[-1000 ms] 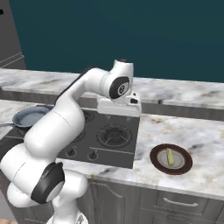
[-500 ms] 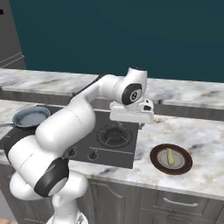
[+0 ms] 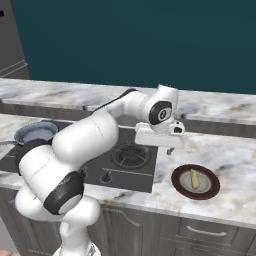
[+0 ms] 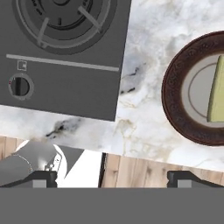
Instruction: Pick up the butter stick and place it in the pan. Then turn on the burner for the pan.
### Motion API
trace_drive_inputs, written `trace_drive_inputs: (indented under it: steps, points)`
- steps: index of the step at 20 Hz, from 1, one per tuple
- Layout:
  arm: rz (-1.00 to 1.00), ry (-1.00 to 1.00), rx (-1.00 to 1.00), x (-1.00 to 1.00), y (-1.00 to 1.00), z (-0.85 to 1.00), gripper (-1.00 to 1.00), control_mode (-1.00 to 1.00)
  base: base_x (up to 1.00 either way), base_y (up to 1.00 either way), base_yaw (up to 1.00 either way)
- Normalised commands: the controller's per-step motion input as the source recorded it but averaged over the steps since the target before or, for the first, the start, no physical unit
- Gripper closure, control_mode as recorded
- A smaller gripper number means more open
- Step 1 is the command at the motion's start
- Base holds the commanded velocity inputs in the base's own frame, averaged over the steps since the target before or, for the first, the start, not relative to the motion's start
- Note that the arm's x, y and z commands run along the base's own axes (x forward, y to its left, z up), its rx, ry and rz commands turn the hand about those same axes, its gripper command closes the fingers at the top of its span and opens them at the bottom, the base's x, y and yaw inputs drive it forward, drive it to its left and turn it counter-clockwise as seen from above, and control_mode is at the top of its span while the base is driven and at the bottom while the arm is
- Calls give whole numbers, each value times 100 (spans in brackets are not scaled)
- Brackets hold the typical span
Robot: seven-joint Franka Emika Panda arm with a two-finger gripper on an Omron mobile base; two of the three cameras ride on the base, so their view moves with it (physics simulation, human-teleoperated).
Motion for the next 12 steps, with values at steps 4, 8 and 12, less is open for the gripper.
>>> trace_drive_inputs:
  steps: [4, 8, 12]
  points:
    - [1, 5, 0, 0, -17, -19, -100, -100, 0, 0, 0]
    - [2, 6, 0, 0, -24, -17, -100, -100, 0, 0, 0]
    - [7, 1, 0, 3, -42, -27, -100, -100, 0, 0, 0]
